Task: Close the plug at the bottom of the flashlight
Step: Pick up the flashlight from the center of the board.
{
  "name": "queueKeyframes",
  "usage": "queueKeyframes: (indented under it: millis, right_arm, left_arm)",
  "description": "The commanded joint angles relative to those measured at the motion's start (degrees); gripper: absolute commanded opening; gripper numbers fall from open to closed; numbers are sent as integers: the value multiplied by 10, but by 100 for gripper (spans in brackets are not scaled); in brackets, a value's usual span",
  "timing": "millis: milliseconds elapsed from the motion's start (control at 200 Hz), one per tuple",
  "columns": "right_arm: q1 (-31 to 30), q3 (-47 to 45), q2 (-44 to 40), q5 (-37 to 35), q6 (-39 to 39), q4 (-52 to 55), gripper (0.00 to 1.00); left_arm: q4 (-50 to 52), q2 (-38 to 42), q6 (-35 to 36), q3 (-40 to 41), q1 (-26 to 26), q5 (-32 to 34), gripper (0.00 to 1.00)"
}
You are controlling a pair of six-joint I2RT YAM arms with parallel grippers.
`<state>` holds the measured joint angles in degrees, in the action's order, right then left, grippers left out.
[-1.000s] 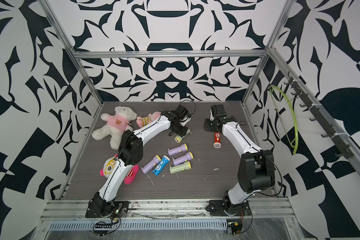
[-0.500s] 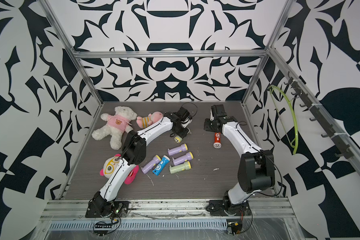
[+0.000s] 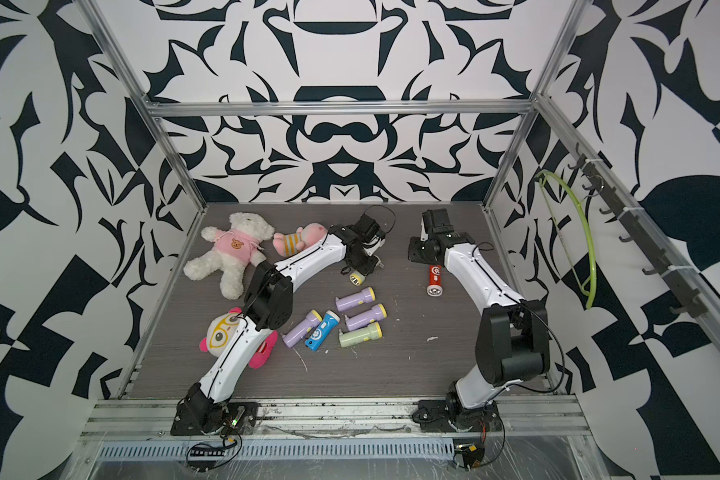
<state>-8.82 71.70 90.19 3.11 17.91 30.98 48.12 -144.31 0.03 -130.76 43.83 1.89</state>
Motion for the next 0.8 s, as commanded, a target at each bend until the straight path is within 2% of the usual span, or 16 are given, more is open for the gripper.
queueKeyframes:
  millis: [0, 120, 475, 650, 795]
  right_arm:
    - [2, -3, -13, 7, 6, -11, 29]
    - [2, -4, -21, 8, 5, -11, 27]
    - [2, -2, -43, 34, 1, -6, 24]
    - [2, -13, -64, 94, -17, -39, 22]
    - [2, -26, -86, 184, -28, -101, 23]
  left_arm:
    - [-18, 31, 11, 37, 2, -4, 0]
    - [-63, 83, 33, 81, 2, 2, 0]
    - [-275, 332, 75, 350, 1, -5, 0]
    - [-338, 427, 80, 447, -4, -22, 0]
    - [-407, 523, 76, 544, -27, -78, 0]
